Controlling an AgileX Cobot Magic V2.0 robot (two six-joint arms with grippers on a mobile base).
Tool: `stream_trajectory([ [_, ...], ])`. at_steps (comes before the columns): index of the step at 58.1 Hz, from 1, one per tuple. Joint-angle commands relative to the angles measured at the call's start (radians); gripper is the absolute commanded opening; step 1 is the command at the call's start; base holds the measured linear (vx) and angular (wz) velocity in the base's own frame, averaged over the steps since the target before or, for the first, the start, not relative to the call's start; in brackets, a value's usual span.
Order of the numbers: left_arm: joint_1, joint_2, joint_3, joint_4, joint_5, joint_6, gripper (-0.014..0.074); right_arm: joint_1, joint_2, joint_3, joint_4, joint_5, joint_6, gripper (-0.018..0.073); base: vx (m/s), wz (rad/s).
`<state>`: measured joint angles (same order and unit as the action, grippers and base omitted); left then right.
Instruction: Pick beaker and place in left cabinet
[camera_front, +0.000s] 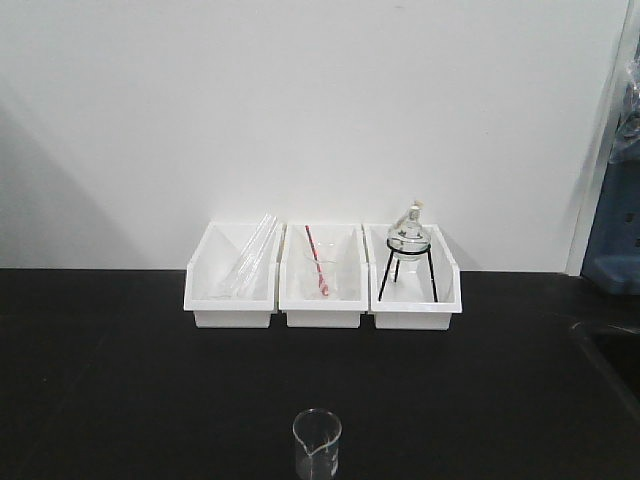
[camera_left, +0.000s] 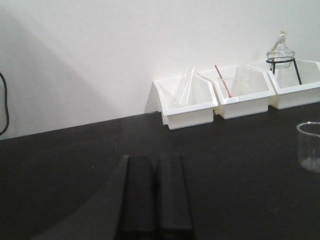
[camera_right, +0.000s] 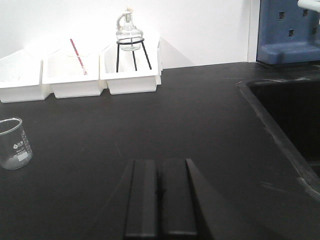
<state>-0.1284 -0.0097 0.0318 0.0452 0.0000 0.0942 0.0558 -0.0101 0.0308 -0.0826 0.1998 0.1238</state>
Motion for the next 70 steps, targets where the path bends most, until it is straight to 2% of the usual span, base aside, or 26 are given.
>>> stream_trajectory([
  [1,-0.001,-0.019,0.016,-0.003,-0.075,-0.003,0.0001,-0.004,-0.005,0.006,-0.012,-0.080,-0.003,-0.0006,0.00,0.00],
  [59,-0.001,-0.019,0.016,-0.003,-0.075,-0.003,0.0001,-0.004,-0.005,0.005,-0.012,-0.089,-0.003,-0.0006,0.00,0.00],
  [70,-0.001,-0.019,0.016,-0.003,-0.075,-0.003,0.0001,-0.004,-0.005,0.005,-0.020,-0.188,0.001,-0.0006,0.00,0.00],
])
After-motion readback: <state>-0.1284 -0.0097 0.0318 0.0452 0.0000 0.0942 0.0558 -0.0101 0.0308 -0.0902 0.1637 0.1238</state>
